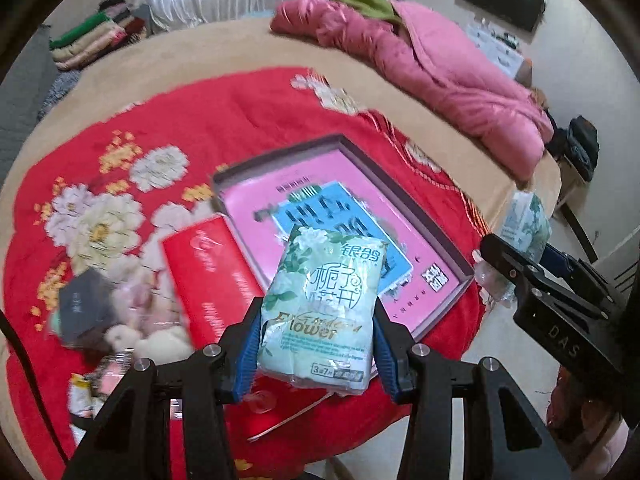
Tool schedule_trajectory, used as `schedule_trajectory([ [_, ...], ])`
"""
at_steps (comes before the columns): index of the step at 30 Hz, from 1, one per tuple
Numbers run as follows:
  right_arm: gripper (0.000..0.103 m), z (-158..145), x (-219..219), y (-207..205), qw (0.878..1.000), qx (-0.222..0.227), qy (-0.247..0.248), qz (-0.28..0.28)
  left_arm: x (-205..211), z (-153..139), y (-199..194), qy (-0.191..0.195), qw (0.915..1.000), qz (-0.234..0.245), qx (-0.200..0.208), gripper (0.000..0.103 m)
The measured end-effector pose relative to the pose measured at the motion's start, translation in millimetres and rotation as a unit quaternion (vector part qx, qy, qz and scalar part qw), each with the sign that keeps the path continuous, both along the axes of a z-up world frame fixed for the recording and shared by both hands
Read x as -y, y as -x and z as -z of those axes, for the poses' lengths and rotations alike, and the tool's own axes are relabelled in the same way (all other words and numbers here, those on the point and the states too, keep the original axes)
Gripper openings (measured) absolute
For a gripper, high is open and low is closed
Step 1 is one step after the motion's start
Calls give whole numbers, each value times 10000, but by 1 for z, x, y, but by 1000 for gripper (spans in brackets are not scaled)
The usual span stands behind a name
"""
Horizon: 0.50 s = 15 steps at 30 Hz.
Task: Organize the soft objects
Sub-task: 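Carry the tissue pack with the right tool into the pink book tray and release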
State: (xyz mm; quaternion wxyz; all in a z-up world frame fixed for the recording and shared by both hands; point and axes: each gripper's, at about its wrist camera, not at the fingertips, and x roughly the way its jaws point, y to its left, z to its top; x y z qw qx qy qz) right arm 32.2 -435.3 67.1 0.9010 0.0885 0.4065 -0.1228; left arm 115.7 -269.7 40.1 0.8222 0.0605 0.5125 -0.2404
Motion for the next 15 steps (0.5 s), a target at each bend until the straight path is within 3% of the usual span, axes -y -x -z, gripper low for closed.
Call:
schedule_trajectory([
  [15,64,71,20,-37,9926,-1076,72,-552,53,61,-24,-527,9977,217,-359,49],
])
